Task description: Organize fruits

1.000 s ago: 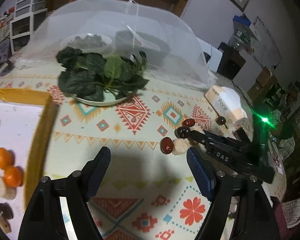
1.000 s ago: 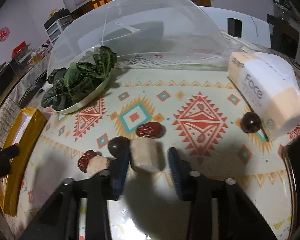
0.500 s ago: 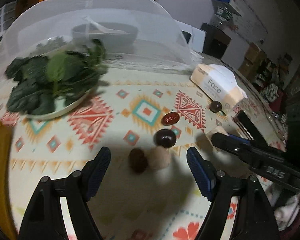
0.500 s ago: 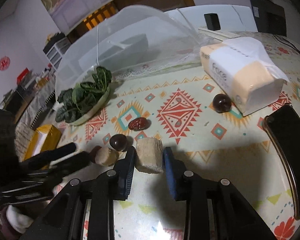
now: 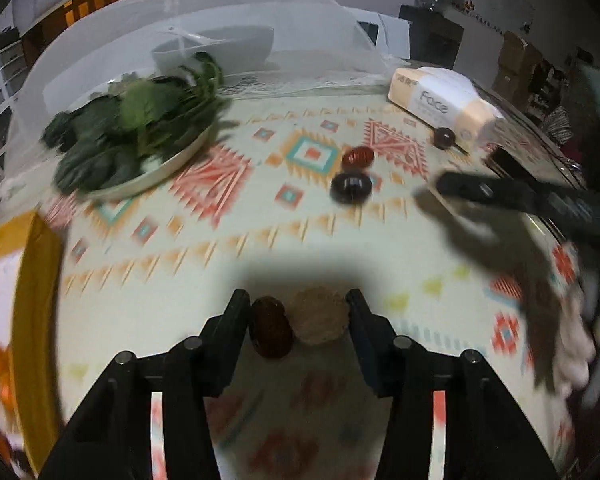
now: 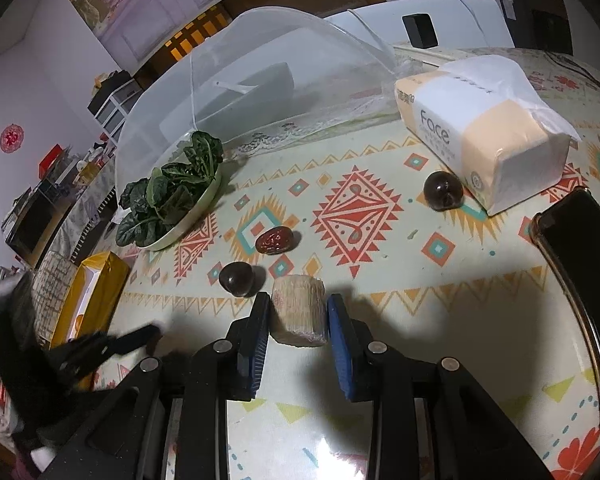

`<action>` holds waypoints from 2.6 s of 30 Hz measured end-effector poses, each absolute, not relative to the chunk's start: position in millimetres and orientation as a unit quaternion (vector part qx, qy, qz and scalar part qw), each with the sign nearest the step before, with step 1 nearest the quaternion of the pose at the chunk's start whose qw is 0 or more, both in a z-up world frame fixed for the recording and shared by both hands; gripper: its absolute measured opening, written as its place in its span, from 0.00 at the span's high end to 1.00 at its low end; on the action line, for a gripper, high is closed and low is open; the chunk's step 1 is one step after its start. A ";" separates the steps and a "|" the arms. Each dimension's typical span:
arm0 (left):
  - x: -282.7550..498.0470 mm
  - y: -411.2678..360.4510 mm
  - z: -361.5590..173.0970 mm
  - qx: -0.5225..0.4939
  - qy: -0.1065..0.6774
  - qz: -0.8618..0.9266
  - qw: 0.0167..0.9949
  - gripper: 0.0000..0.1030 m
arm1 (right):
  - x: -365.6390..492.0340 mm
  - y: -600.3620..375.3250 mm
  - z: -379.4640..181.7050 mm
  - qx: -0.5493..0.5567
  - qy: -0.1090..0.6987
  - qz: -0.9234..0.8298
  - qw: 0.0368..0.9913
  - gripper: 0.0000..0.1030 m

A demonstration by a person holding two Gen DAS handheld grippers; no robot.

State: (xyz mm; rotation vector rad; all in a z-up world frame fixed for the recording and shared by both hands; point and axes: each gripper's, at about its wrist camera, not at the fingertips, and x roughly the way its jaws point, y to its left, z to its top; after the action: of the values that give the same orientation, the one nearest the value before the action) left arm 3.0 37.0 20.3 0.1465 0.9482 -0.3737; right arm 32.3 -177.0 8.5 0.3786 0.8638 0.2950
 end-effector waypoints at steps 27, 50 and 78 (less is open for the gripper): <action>-49.6 51.5 24.3 0.129 0.404 -0.261 0.867 0.30 | -24.0 -115.5 37.5 0.116 0.404 0.171 0.891 0.69; -51.2 70.6 22.0 0.111 0.431 -0.215 0.869 0.71 | -16.7 -77.2 -0.4 0.075 0.456 0.176 0.869 0.64; -16.0 368.0 99.4 -0.146 0.403 0.003 0.904 0.71 | 15.6 167.7 90.2 0.046 0.437 0.325 0.838 0.69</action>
State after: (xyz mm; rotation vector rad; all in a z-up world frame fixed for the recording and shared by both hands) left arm -16.0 368.0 99.4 -0.3012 0.8324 0.0065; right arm 15.6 167.7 90.2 0.0967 0.9236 0.6871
